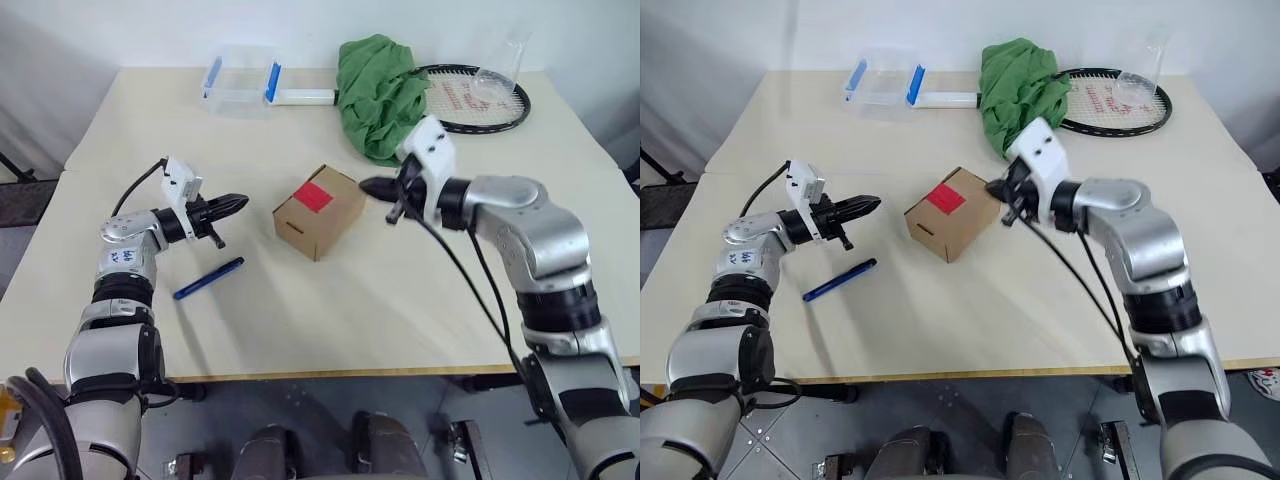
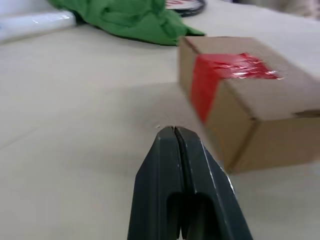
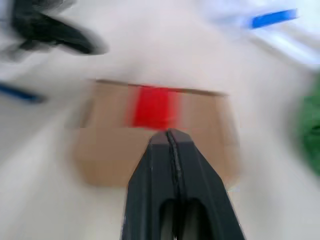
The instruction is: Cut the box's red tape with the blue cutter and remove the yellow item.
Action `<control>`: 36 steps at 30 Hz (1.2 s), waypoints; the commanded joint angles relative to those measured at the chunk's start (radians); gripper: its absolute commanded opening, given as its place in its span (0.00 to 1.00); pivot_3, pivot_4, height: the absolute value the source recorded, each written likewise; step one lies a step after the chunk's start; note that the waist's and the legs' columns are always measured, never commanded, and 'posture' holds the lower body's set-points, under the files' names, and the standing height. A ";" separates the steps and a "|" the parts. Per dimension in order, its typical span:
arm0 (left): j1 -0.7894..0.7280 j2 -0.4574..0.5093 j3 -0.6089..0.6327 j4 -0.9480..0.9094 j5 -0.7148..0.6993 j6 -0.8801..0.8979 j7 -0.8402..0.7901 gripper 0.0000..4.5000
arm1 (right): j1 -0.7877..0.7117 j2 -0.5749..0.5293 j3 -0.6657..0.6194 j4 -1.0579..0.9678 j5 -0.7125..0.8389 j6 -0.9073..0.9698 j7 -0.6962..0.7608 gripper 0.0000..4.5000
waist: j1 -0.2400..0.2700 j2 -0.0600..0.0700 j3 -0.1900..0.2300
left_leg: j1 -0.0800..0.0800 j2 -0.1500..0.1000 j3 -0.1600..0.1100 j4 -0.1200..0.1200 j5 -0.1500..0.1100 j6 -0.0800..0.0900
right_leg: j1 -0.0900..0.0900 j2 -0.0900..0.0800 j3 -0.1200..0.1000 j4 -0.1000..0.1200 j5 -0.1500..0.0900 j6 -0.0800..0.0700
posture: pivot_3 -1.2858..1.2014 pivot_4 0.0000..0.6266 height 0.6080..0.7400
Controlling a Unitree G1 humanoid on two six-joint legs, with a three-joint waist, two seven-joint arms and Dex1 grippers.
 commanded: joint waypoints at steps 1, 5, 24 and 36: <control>0.071 0.013 -0.016 -0.298 -0.075 0.321 0.054 0.00 | -0.109 0.040 0.012 0.337 -0.102 -0.285 -0.008 0.00 | -0.011 0.000 0.000 | 0.000 0.000 0.000 -0.001 0.000 0.000 | 0.000 0.000 0.000 0.000 0.000 0.000 | 0.52 0.24 1.00; 0.161 0.020 -0.035 -0.574 -0.144 0.675 0.146 0.00 | -0.257 0.131 0.009 0.762 -0.184 -0.536 -0.077 0.00 | -0.031 0.000 0.000 | 0.000 0.002 -0.003 -0.002 0.000 0.000 | 0.000 0.000 0.001 0.001 0.000 0.000 | 0.52 0.24 1.00; 0.076 -0.129 -0.124 -0.402 -0.070 0.533 0.382 0.00 | -0.320 0.208 -0.012 0.958 -0.249 -0.595 0.282 0.00 | -0.038 0.001 0.000 | 0.000 0.002 -0.014 0.000 0.001 -0.001 | 0.004 0.000 0.004 0.004 0.000 0.000 | 0.52 0.24 1.00; -0.032 -0.173 -0.262 -0.285 -0.027 0.468 0.189 0.00 | 0.202 -0.008 0.061 -0.093 -0.136 -0.070 0.523 0.00 | 0.011 0.001 0.000 | -0.002 0.001 -0.016 0.001 0.001 -0.002 | 0.003 0.000 0.003 0.005 0.000 0.000 | 0.52 0.24 1.00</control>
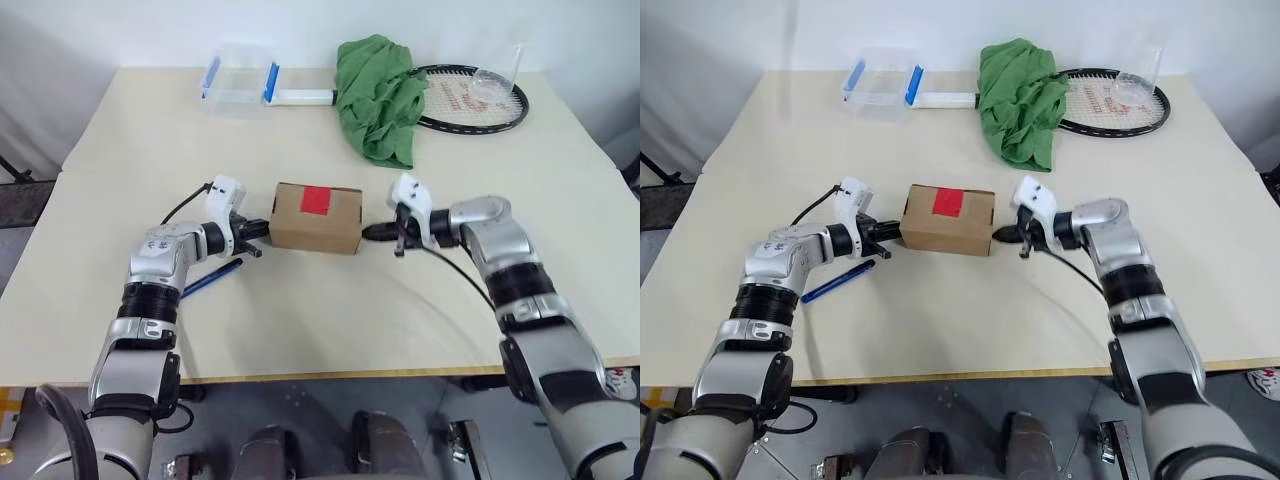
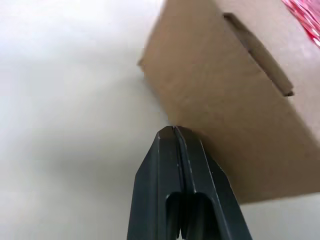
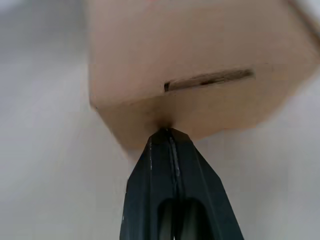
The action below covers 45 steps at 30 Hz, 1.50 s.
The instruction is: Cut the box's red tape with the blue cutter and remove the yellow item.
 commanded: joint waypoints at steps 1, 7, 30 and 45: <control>-0.025 -0.053 -0.092 -0.053 -0.016 -0.005 -0.129 0.00 | 0.077 -0.038 0.020 -0.321 0.076 0.162 0.014 0.00 | 0.008 0.000 0.000 | 0.000 -0.001 0.001 0.000 0.000 0.000 | 0.000 0.000 0.000 0.000 0.000 0.000 | 0.52 0.24 1.00; 0.002 -0.090 -0.172 -0.133 -0.019 -0.004 -0.217 0.00 | 0.217 -0.172 -0.029 -0.670 0.164 0.405 -0.015 0.00 | 0.027 0.000 0.000 | -0.002 -0.002 0.004 0.003 0.000 0.000 | 0.000 0.000 0.000 -0.004 0.000 0.000 | 0.52 0.24 1.00; -0.084 -0.204 -0.177 0.109 0.069 -0.253 -0.274 0.00 | 0.427 -0.338 -0.115 -0.792 0.271 0.519 -0.178 0.00 | 0.060 -0.001 0.001 | -0.011 -0.001 0.011 0.017 0.001 0.002 | -0.002 0.000 -0.002 -0.010 0.000 0.000 | 0.52 0.24 1.00; -0.197 -0.123 -0.054 0.305 0.076 -0.481 -0.257 0.00 | 0.465 -0.441 -0.136 -0.635 0.239 0.379 -0.195 0.00 | 0.057 -0.002 0.001 | -0.011 0.000 0.013 0.018 0.001 0.002 | -0.003 0.000 -0.002 -0.010 0.000 0.000 | 0.52 0.24 1.00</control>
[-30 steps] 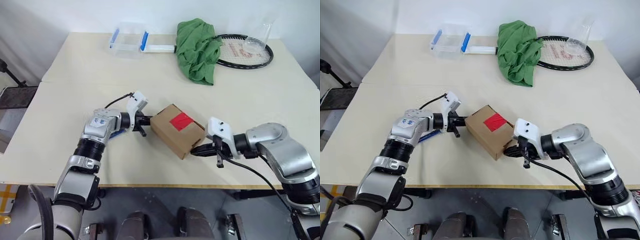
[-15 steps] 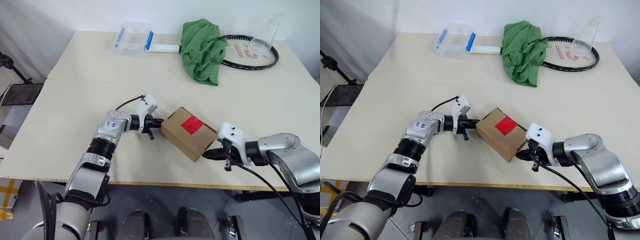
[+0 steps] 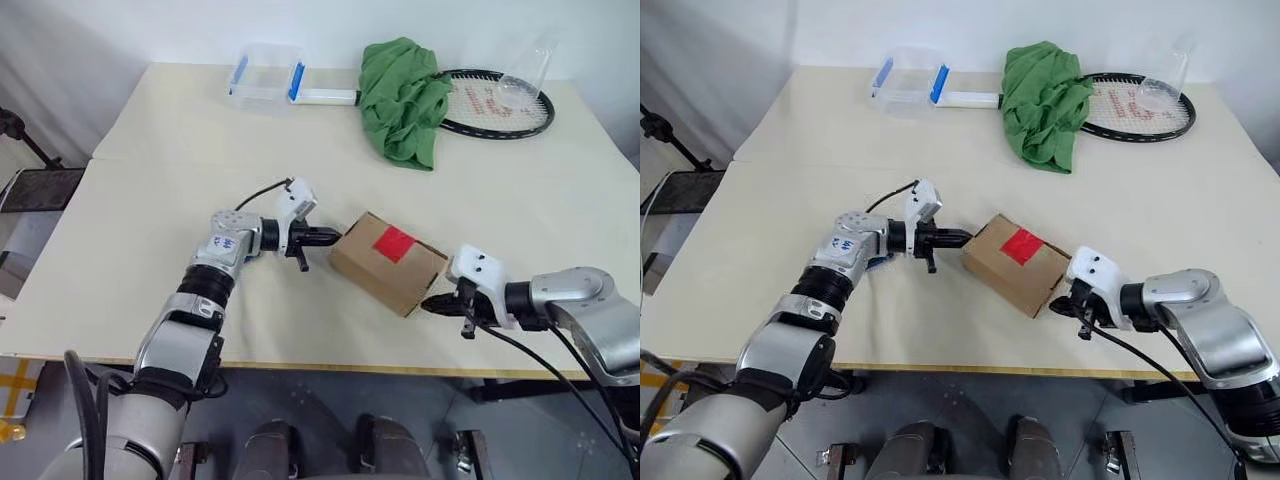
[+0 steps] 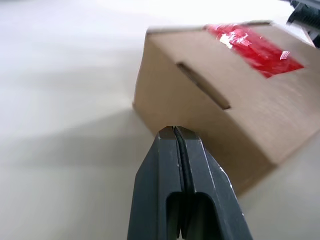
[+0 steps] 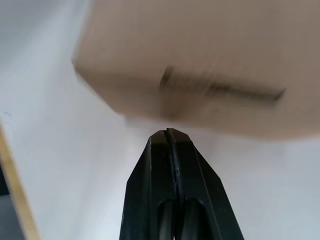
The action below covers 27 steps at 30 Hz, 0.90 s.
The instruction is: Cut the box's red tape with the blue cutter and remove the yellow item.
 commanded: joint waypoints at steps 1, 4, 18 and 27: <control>-0.055 0.027 0.045 0.024 -0.010 -0.062 0.023 0.00 | -0.005 -0.033 -0.045 0.021 0.005 -0.029 -0.004 0.00 | 0.000 0.000 0.000 | 0.000 0.000 0.000 0.000 0.000 0.000 | 0.000 0.000 0.000 0.000 0.000 0.000 | 0.52 0.24 1.00; -0.076 0.054 0.062 0.049 -0.009 -0.080 0.016 0.00 | 0.002 -0.057 -0.066 0.046 0.005 -0.043 -0.005 0.00 | 0.002 0.000 0.000 | 0.000 0.000 0.000 0.000 0.000 0.000 | 0.000 0.000 0.000 0.000 0.000 0.000 | 0.52 0.24 1.00; 0.241 0.518 0.183 -0.404 -0.141 0.275 -0.199 0.69 | 0.025 -0.124 -0.361 0.118 0.151 -0.056 0.029 0.73 | -0.025 0.000 0.000 | 0.003 0.002 0.001 -0.003 0.000 0.000 | -0.002 0.000 0.001 0.004 0.000 0.000 | 0.52 0.24 1.00; 0.711 0.611 0.466 -0.773 -0.265 0.291 -0.111 0.99 | -0.149 -0.049 -0.284 0.041 0.274 0.020 -0.025 1.00 | -0.020 -0.001 0.001 | 0.001 0.007 0.000 0.002 0.000 0.000 | -0.001 -0.001 0.003 0.003 0.000 0.000 | 0.52 0.24 1.00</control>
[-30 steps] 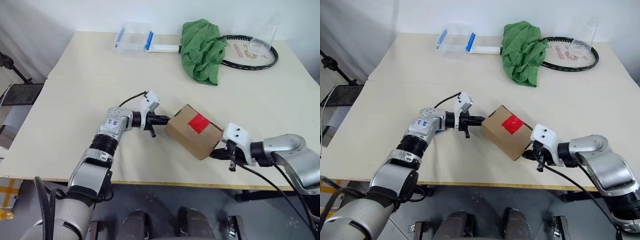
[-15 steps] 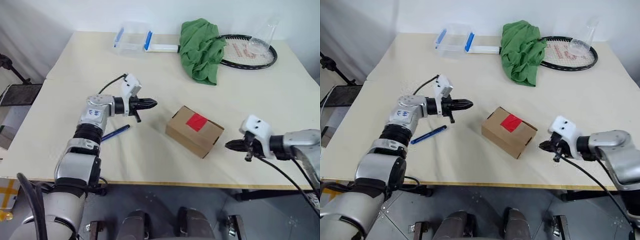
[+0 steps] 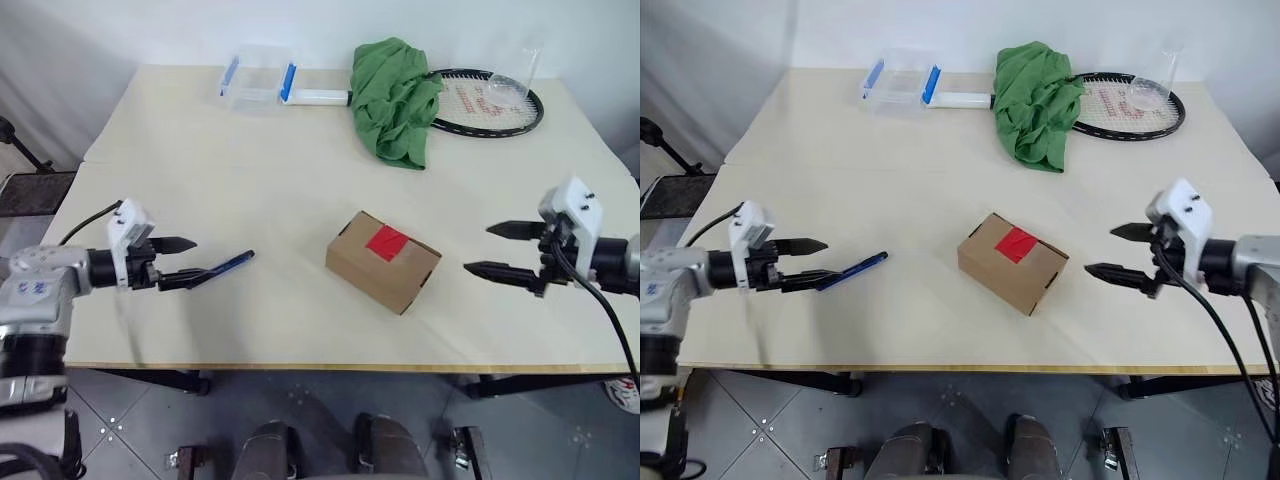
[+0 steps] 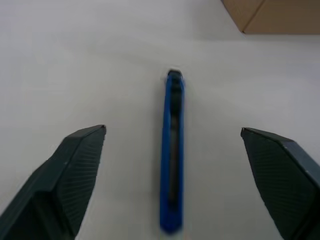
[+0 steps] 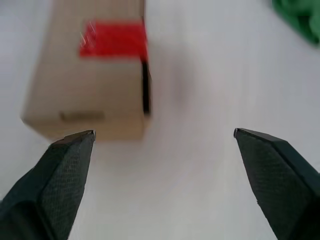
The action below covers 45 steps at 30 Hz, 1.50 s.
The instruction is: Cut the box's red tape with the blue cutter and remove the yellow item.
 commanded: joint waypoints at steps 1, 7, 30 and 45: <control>0.133 0.029 0.174 -0.148 -0.059 -0.033 0.047 0.99 | -0.069 0.021 0.036 -0.051 0.039 0.011 -0.014 1.00 | -0.008 0.000 0.000 | 0.000 0.000 0.000 0.000 0.000 0.000 | 0.000 0.000 0.000 0.000 0.000 0.000 | 0.52 0.24 1.00; 0.406 0.072 0.399 -0.244 -0.181 -0.014 -0.061 0.99 | -0.155 0.068 0.130 -0.098 0.064 0.021 -0.020 1.00 | -0.009 0.001 0.000 | 0.001 0.001 0.001 -0.003 0.000 -0.001 | -0.001 0.000 0.000 0.000 0.000 -0.001 | 0.52 0.24 1.00; 0.145 -0.003 0.043 0.106 -0.025 -0.383 -0.062 0.99 | -0.171 0.178 0.202 -0.218 0.115 0.052 -0.134 1.00 | -0.011 0.001 0.000 | 0.001 -0.005 0.004 -0.004 0.000 0.000 | -0.003 0.000 -0.001 0.001 0.000 -0.001 | 0.52 0.24 1.00; -0.115 -0.038 -0.159 0.503 0.122 -0.585 -0.159 0.95 | -0.105 0.169 0.159 -0.305 0.176 0.102 -0.219 1.00 | -0.007 0.001 0.000 | 0.001 -0.005 0.005 -0.003 0.000 -0.001 | -0.003 0.001 -0.001 0.001 0.000 -0.001 | 0.52 0.24 1.00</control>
